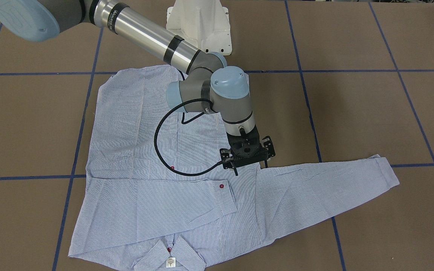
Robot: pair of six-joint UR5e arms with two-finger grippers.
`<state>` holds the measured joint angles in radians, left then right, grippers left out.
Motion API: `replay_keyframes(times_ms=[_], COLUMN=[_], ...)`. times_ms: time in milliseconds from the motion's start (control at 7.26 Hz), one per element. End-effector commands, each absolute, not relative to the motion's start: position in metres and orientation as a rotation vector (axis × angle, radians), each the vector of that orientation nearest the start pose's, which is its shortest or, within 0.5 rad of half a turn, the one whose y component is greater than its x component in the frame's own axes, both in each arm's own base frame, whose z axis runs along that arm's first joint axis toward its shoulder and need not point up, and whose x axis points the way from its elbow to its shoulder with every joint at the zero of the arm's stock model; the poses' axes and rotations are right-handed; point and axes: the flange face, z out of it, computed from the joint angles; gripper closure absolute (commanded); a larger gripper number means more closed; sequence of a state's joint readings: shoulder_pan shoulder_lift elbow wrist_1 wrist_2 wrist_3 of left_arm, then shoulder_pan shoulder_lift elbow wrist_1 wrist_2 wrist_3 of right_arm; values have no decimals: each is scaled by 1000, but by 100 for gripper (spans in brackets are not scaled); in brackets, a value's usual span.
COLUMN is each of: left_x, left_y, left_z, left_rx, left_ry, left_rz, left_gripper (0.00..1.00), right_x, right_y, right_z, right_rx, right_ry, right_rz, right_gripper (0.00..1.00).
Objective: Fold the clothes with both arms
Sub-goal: 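Withdraw the right gripper while the left gripper reaches the other sleeve cuff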
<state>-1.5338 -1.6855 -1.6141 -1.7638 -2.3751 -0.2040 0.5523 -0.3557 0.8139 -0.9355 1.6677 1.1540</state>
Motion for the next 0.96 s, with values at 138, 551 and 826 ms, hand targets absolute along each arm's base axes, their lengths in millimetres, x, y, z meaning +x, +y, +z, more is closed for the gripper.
replay_keyframes(times_ms=[138, 551, 826], left_x=[-13, 91, 150], left_y=[-564, -560, -547], left_z=[590, 585, 602], left_rx=[295, 204, 184], left_ry=[906, 968, 1019], left_rz=[-166, -361, -418], left_gripper=[0, 1, 3], right_x=[-625, -528, -466], right_y=[-569, -579, -577], right_z=[38, 66, 101], right_rx=[329, 222, 230], right_ry=[-888, -824, -764], right_rz=[132, 79, -9], right_gripper=[2, 1, 1])
